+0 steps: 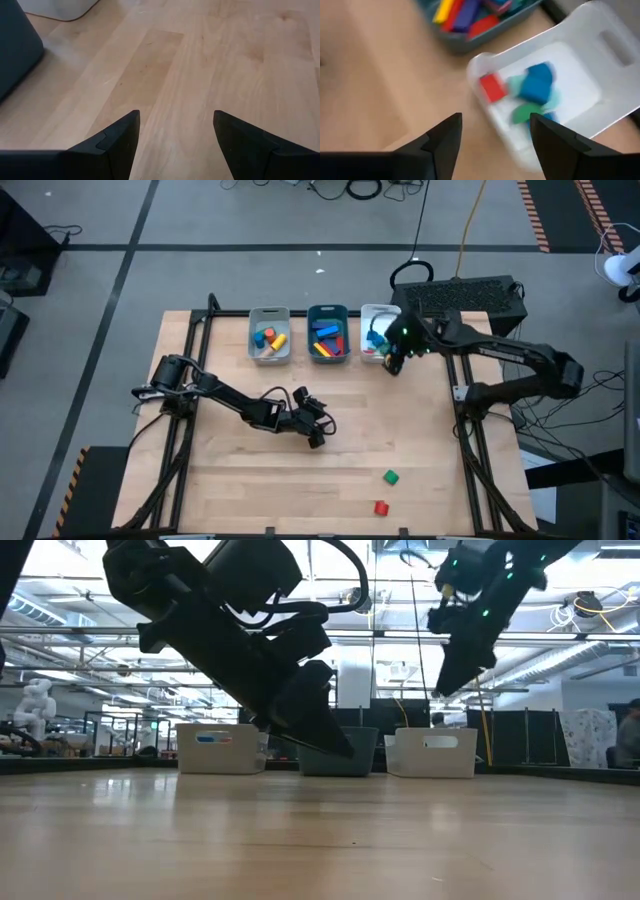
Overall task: Sort blocks by size
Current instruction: Put the green half-circle block into the white bin
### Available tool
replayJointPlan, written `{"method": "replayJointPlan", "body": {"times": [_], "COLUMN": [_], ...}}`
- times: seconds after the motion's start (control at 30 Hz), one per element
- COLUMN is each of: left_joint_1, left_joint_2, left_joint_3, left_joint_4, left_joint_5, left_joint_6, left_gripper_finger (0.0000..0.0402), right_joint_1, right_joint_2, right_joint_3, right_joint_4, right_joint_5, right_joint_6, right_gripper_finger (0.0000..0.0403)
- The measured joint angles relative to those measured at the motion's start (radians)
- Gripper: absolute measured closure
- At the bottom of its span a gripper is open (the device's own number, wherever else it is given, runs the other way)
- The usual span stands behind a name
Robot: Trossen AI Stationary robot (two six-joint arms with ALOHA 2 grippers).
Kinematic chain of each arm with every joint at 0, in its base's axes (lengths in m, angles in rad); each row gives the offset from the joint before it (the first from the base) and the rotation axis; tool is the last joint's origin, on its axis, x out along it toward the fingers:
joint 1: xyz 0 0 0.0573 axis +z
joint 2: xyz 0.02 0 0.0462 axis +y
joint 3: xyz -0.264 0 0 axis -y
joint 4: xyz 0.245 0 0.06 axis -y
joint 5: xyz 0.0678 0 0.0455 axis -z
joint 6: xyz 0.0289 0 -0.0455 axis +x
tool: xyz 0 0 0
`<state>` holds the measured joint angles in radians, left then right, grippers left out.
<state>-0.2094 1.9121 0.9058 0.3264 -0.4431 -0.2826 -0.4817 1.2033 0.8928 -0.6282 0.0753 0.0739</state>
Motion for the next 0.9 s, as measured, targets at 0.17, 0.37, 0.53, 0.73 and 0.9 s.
{"method": "replayJointPlan", "body": {"times": [0.17,0.37,0.53,0.73,0.9], "left_joint_1": [-0.001,0.0,0.0,-0.017,-0.052], "left_joint_2": [0.0,-0.001,-0.02,-0.085,-0.145], "left_joint_3": [0.0,0.0,-0.002,-0.001,-0.001], "left_joint_4": [0.001,-0.033,-0.258,-0.345,-0.35], "left_joint_5": [0.0,-0.006,-0.19,-0.275,-0.364], "left_joint_6": [0.0,-0.009,-0.133,-0.156,-0.145], "left_gripper_finger": [0.0149,0.0149,0.0149,0.0149,0.0149], "right_joint_1": [0.182,0.445,0.642,0.849,0.956], "right_joint_2": [-0.039,-0.038,-0.027,0.046,0.17], "right_joint_3": [0.0,0.0,-0.001,-0.001,-0.001], "right_joint_4": [-0.08,-0.09,-0.095,-0.093,-0.091], "right_joint_5": [0.002,0.112,0.207,0.271,0.294], "right_joint_6": [0.128,0.277,0.415,0.562,0.64], "right_gripper_finger": [0.0193,0.0193,0.0193,0.0193,0.0193]}}
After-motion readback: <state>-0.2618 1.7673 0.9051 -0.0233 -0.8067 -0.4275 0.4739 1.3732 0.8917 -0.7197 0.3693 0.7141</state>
